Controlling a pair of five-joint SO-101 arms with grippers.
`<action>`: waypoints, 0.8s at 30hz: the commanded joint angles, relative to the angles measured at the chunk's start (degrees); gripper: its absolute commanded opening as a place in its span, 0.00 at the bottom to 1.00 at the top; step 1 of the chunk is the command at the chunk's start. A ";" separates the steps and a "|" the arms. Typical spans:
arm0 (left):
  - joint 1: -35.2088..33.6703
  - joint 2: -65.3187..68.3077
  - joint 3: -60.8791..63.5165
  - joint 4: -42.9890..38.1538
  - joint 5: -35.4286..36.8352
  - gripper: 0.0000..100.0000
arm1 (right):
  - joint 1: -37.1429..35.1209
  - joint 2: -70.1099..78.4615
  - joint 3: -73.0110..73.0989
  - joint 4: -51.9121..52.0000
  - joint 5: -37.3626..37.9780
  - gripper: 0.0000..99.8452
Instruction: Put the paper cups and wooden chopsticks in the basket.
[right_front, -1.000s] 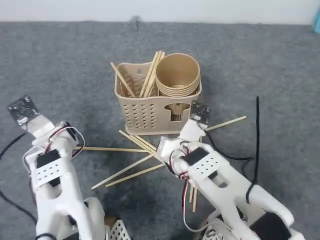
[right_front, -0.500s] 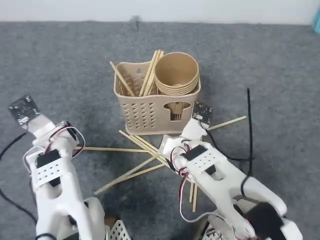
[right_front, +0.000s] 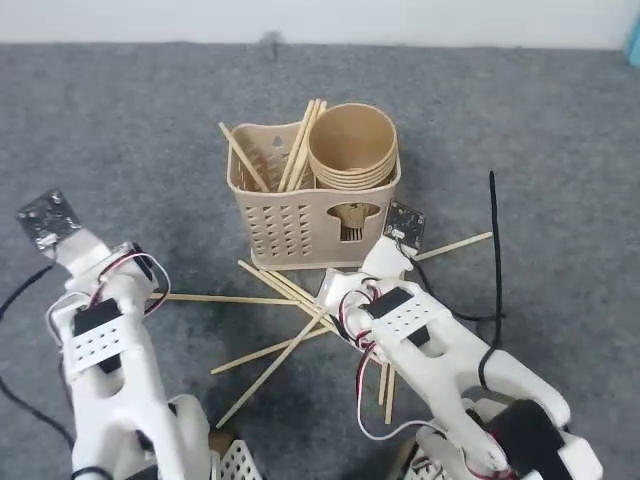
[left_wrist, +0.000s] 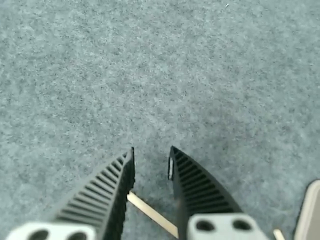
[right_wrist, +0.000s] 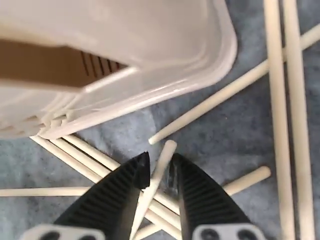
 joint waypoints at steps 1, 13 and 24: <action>0.26 0.00 -2.33 -0.18 -0.53 0.11 | 0.66 -0.22 -2.99 0.13 -0.09 0.02; 0.26 0.00 -2.33 -0.18 -0.53 0.11 | 6.73 -9.10 -2.99 7.16 1.49 0.01; 0.44 0.00 -2.15 -0.18 -0.53 0.11 | 22.20 -36.26 0.53 13.32 4.92 0.01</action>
